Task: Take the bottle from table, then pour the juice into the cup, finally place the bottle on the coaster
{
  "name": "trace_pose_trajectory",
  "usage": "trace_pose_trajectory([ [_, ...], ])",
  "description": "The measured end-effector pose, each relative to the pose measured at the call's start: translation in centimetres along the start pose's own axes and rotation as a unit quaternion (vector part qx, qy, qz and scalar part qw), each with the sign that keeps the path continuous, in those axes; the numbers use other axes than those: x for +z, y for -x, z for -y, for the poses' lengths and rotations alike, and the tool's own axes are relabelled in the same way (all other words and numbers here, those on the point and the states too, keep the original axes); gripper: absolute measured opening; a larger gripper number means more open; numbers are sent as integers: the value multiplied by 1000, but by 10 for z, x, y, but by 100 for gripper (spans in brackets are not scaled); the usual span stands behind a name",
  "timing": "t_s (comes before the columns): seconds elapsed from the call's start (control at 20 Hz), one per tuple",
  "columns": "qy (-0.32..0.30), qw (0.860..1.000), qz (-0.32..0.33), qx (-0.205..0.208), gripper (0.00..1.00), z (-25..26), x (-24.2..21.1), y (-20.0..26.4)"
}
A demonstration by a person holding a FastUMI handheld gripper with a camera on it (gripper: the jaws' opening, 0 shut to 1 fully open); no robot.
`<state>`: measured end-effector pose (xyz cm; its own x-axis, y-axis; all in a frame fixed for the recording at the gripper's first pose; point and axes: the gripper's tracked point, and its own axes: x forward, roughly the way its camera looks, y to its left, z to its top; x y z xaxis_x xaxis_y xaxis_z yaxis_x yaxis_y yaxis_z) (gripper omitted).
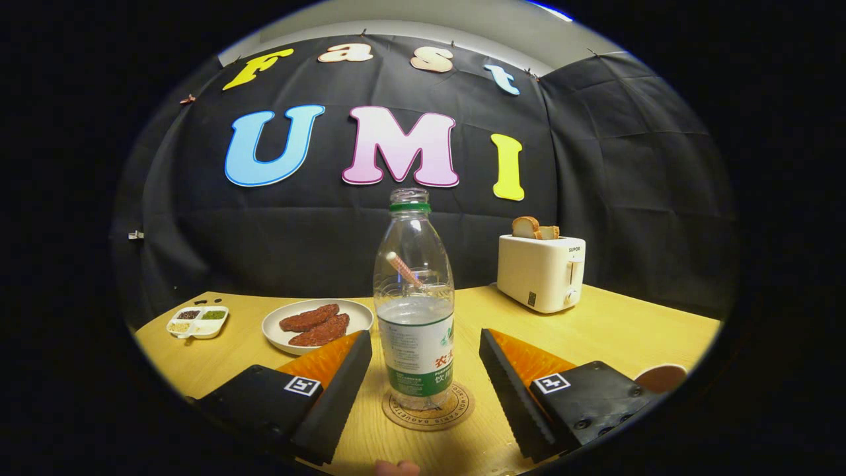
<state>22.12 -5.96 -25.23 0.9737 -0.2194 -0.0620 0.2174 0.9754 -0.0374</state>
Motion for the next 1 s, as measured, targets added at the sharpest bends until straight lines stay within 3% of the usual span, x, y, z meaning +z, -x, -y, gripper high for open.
trace_pose_trajectory([
  [0.3,-8,1000,-1,9,100,-3,39,51],
  [0.5,-12,1000,23,14,100,-7,119,86],
  [0.8,0,995,62,81,99,-35,241,137],
  [1.0,-27,990,77,111,98,-36,289,170],
])
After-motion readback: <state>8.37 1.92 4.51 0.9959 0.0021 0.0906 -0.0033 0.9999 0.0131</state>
